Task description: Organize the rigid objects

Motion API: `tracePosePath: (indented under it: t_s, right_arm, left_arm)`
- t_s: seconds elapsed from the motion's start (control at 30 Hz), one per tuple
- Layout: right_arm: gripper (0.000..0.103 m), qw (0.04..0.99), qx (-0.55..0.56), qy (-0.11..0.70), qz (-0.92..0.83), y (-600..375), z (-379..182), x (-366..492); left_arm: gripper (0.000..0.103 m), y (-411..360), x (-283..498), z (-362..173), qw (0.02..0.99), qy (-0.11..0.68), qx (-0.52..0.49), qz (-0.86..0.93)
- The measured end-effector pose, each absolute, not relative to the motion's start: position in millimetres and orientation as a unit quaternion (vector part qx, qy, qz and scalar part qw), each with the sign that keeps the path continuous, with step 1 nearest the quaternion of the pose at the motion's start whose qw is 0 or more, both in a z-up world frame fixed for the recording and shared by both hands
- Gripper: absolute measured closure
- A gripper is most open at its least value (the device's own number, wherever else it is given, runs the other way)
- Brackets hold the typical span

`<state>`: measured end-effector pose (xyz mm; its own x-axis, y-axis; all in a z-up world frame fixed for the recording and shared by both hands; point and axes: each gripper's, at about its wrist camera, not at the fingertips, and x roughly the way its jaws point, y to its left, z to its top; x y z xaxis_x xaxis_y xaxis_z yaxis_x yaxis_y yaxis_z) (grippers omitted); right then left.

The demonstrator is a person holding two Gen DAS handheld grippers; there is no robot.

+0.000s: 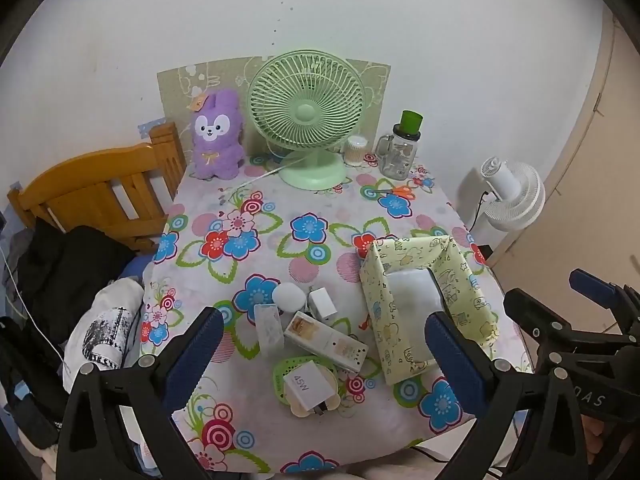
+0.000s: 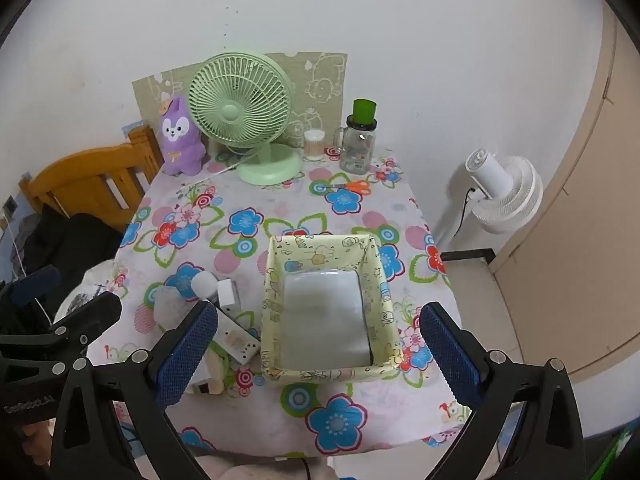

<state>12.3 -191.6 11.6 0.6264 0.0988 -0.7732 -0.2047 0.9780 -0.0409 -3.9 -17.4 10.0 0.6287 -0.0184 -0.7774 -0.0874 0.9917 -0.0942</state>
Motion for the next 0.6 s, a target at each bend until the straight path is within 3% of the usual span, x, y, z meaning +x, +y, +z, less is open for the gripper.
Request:
tracePosePath:
  t_s: [0.6]
  right_arm:
    - [0.001, 0.902, -0.071, 0.419, 0.077, -191.5, 11.3, 12.8]
  left_arm:
    - [0.001, -17.4, -4.8, 9.2, 0.900, 0.431, -0.064, 0.024]
